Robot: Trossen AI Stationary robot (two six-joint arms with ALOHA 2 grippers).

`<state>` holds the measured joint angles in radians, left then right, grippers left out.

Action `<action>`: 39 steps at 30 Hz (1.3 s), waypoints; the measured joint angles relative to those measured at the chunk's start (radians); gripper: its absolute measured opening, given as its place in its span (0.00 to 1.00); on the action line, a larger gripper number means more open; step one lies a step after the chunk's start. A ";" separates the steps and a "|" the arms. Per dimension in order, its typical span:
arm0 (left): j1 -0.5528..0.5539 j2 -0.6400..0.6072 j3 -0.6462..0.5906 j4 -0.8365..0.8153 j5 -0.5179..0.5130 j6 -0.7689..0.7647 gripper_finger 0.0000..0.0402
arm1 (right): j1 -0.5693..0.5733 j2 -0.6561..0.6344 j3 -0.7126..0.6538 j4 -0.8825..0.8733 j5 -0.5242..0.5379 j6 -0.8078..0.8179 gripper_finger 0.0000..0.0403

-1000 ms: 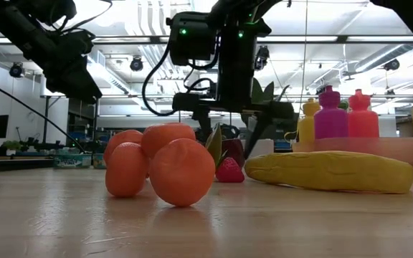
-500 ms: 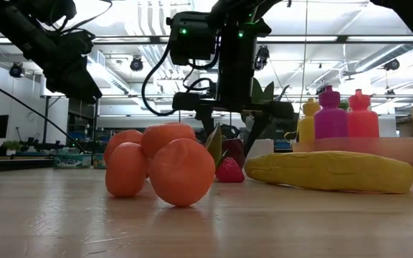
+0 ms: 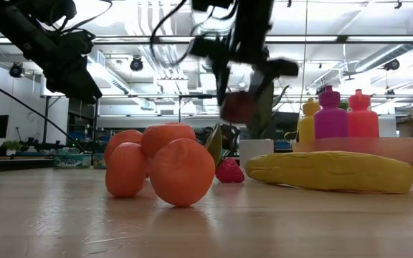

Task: Pick & Place Food Item
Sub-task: Put the red apple into the gray bin

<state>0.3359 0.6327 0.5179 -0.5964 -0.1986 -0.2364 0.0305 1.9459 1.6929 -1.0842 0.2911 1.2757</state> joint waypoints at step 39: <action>0.000 0.000 0.000 0.000 0.000 0.000 0.69 | 0.738 -0.557 -0.270 -0.483 -0.111 0.422 0.58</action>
<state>0.3355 0.6326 0.5179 -0.5961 -0.1984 -0.2367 0.7682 1.3885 1.4229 -1.5670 0.1798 1.6980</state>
